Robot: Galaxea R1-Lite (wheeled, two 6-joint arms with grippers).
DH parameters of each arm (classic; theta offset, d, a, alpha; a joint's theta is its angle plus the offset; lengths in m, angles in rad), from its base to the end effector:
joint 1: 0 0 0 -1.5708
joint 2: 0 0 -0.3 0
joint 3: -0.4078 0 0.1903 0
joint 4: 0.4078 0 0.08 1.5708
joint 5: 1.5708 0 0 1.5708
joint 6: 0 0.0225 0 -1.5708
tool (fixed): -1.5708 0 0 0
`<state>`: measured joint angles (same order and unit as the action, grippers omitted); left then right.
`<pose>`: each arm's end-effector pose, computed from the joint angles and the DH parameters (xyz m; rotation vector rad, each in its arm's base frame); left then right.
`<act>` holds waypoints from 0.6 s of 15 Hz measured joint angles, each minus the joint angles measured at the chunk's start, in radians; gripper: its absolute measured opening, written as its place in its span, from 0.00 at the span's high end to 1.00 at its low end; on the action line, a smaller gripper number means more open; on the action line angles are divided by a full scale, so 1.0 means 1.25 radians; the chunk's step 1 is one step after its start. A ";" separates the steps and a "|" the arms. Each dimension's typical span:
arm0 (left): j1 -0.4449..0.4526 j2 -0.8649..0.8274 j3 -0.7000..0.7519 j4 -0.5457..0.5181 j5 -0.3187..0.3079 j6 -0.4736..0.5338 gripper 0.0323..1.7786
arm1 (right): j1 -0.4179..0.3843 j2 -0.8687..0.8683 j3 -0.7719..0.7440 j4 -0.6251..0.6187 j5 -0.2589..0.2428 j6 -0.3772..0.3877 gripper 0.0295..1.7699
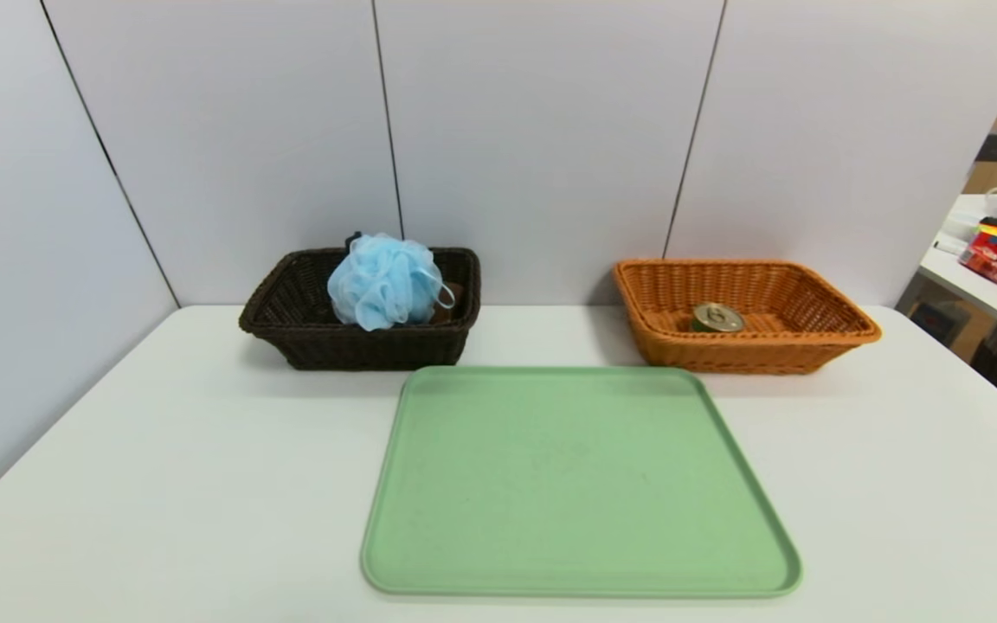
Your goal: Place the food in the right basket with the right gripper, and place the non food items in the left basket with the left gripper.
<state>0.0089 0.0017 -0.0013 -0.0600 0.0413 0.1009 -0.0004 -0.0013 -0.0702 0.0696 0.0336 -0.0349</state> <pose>-0.0230 0.0007 0.0820 0.0999 -0.0570 0.0531 -0.0287 0.0008 0.0876 -0.0349 -0.0025 0.0332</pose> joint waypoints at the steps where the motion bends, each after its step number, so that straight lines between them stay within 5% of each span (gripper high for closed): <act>1: 0.000 0.000 0.000 0.002 -0.003 0.003 0.05 | 0.000 0.000 0.009 -0.016 0.000 0.001 0.04; 9: 0.000 -0.001 0.000 0.048 -0.029 -0.007 0.05 | 0.000 0.000 0.055 -0.056 -0.008 -0.022 0.04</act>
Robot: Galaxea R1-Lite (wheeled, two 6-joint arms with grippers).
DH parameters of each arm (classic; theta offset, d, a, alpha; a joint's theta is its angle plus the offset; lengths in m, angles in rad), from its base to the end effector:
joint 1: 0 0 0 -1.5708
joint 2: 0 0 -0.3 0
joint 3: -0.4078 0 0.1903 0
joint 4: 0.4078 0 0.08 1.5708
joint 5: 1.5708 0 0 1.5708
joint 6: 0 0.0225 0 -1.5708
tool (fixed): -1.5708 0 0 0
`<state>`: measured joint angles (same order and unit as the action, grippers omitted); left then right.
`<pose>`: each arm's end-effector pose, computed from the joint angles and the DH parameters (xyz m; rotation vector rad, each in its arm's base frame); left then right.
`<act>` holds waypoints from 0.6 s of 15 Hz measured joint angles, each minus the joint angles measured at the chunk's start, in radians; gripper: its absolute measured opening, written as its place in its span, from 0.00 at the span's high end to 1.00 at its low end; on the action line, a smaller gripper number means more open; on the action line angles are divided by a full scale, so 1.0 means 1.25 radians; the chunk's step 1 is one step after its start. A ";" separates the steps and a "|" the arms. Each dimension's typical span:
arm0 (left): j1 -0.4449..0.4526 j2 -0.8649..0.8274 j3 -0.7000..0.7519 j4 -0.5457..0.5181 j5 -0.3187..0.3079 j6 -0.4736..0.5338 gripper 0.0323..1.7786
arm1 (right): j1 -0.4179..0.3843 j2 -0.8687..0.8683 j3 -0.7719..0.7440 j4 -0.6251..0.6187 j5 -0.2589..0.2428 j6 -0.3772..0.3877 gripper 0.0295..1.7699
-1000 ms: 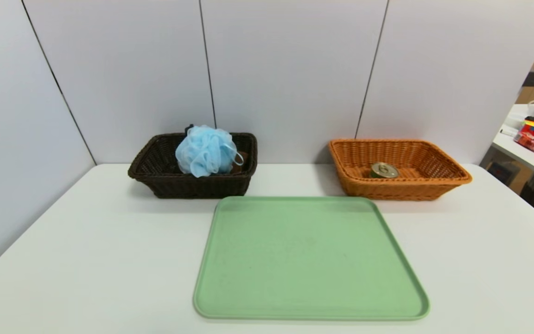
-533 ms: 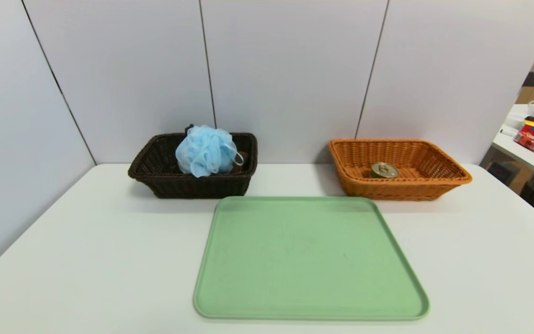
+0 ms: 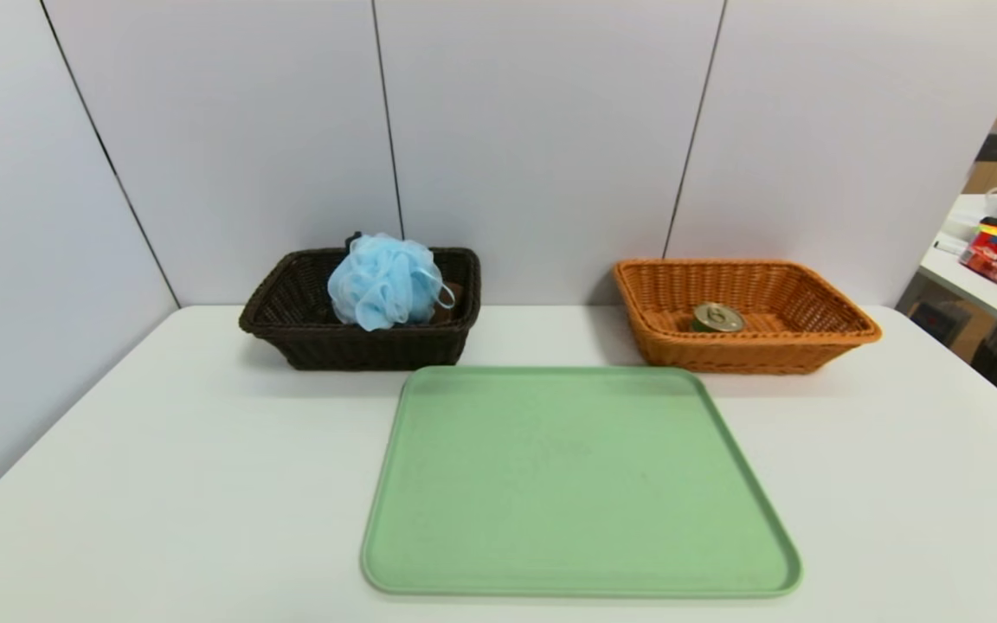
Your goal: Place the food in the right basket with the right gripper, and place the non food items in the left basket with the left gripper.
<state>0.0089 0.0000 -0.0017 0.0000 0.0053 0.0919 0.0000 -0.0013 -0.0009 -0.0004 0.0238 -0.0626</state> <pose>-0.0229 -0.0001 0.0759 0.0919 -0.0010 0.0143 -0.0230 0.0005 0.0757 -0.0626 -0.0033 0.0237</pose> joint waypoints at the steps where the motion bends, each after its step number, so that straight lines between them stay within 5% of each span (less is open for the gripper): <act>1: 0.000 0.000 0.000 0.000 0.000 -0.005 0.05 | 0.000 0.000 0.000 0.000 0.000 0.001 0.04; 9: 0.000 0.000 0.000 -0.004 0.024 -0.100 0.05 | 0.001 0.000 0.001 -0.002 -0.018 0.063 0.04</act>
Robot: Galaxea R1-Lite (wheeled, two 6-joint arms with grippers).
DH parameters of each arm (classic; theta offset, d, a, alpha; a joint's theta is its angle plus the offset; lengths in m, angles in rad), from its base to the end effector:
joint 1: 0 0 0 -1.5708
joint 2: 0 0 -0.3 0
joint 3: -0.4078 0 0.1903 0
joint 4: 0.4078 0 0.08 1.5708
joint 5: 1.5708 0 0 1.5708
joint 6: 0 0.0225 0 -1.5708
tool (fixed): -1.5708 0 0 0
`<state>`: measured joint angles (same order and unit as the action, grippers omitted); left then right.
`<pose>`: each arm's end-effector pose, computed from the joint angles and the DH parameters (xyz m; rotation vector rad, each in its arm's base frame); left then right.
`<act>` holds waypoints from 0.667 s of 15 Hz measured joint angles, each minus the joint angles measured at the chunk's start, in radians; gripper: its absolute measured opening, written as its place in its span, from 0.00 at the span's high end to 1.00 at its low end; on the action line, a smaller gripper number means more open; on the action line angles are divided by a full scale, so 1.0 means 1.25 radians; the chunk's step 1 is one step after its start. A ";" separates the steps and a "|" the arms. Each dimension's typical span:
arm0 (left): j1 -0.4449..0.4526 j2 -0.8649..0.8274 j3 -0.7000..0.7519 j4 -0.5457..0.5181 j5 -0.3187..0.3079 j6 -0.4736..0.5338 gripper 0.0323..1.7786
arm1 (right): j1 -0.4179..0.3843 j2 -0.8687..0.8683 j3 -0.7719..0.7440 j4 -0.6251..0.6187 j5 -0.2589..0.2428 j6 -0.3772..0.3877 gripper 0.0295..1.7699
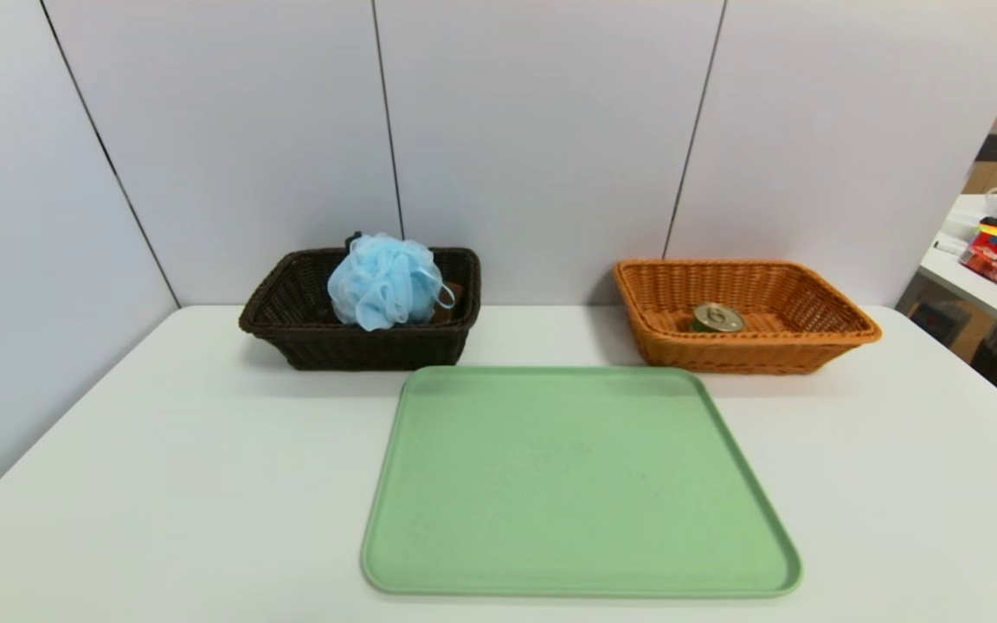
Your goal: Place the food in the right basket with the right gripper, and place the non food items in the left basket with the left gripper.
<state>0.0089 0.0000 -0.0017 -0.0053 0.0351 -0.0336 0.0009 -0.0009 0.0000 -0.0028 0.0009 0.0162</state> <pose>-0.0230 0.0006 0.0765 -0.0337 -0.0077 0.0439 -0.0229 0.0000 0.0757 0.0162 -0.0037 0.0018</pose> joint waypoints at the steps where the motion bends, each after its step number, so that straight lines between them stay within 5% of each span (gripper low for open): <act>1: 0.000 0.000 0.000 -0.002 0.001 -0.005 0.05 | 0.000 0.000 0.000 0.000 0.000 0.001 0.04; 10: 0.000 0.000 0.000 -0.003 0.001 -0.027 0.05 | 0.000 0.000 0.000 0.000 0.000 0.001 0.04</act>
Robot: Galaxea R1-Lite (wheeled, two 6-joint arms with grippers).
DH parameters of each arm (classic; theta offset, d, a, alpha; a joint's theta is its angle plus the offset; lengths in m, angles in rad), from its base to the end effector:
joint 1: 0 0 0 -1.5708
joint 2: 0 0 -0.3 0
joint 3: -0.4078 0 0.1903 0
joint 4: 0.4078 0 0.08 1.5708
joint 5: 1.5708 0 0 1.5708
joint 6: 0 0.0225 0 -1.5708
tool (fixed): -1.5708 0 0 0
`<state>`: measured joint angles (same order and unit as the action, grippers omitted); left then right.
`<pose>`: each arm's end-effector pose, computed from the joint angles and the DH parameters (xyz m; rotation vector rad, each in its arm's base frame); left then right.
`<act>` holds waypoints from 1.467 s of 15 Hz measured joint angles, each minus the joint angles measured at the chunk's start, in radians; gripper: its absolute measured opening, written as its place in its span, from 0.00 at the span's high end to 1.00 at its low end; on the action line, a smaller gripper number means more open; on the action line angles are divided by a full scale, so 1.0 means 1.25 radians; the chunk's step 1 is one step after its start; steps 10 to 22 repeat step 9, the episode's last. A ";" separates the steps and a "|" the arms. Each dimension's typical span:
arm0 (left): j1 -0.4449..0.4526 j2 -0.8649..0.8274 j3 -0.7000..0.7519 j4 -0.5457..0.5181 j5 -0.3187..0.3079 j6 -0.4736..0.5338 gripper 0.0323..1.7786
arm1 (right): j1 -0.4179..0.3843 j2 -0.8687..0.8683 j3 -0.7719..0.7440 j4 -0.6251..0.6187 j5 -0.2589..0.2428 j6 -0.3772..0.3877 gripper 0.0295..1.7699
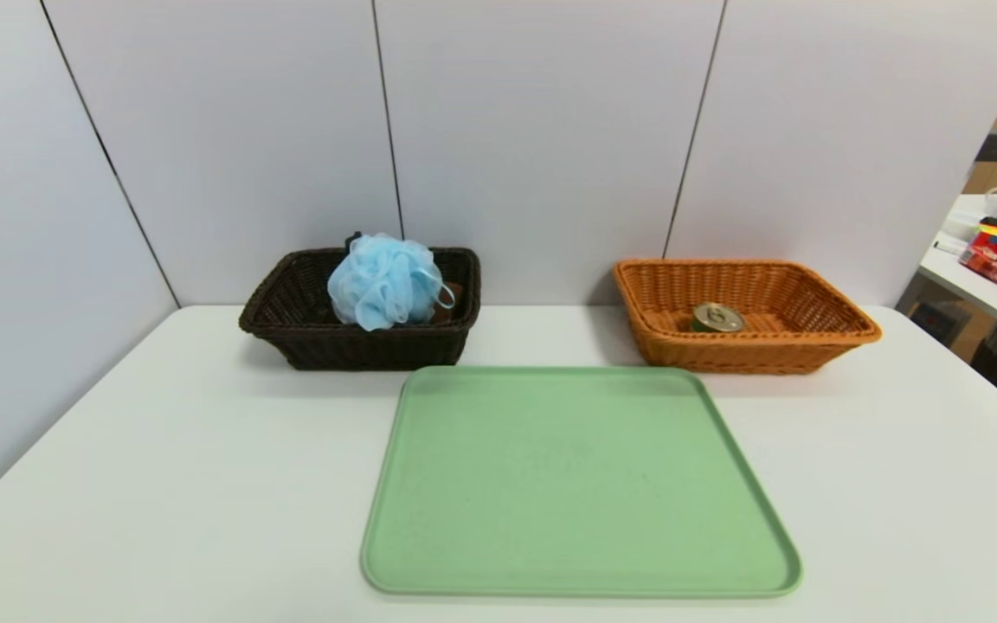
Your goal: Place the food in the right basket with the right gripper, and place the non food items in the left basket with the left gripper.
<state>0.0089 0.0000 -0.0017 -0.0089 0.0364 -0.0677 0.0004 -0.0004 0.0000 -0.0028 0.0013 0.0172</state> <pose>-0.0230 0.0006 0.0769 -0.0678 -0.0121 0.0449 -0.0228 0.0000 0.0757 0.0172 -0.0032 0.0017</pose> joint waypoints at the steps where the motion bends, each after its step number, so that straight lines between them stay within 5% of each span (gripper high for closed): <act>1: 0.000 0.000 0.000 0.000 0.000 0.000 0.05 | 0.000 0.000 0.000 0.000 0.000 0.000 0.04; 22: 0.000 0.000 0.000 0.000 -0.001 0.002 0.05 | 0.000 0.000 0.000 0.000 -0.001 0.001 0.04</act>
